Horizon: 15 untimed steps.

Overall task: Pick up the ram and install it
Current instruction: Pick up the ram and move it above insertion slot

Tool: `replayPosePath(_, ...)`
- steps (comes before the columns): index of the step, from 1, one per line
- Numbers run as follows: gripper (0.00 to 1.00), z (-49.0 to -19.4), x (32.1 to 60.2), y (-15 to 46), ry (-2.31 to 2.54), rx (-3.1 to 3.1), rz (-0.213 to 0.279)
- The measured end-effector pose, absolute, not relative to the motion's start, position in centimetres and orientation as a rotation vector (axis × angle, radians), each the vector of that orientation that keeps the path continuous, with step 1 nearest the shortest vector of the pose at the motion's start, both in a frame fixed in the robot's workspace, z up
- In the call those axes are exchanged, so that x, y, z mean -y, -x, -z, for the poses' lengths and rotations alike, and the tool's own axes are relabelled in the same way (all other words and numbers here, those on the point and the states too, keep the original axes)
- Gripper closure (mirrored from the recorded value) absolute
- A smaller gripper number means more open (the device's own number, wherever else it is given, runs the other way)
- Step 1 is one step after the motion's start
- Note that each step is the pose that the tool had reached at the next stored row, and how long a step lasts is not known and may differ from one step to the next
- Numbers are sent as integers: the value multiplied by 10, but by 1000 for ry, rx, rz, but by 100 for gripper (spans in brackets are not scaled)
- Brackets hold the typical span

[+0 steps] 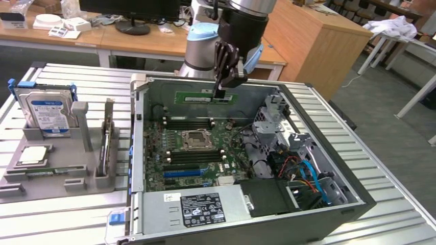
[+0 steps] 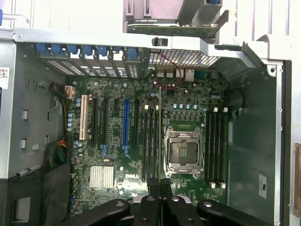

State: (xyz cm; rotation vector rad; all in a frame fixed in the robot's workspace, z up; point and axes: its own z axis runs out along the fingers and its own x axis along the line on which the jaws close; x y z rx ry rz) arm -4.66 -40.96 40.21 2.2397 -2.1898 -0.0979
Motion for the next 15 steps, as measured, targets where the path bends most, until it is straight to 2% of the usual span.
replayPosePath(15, 88, -378, 410, 47, -2240, 2190, 98)
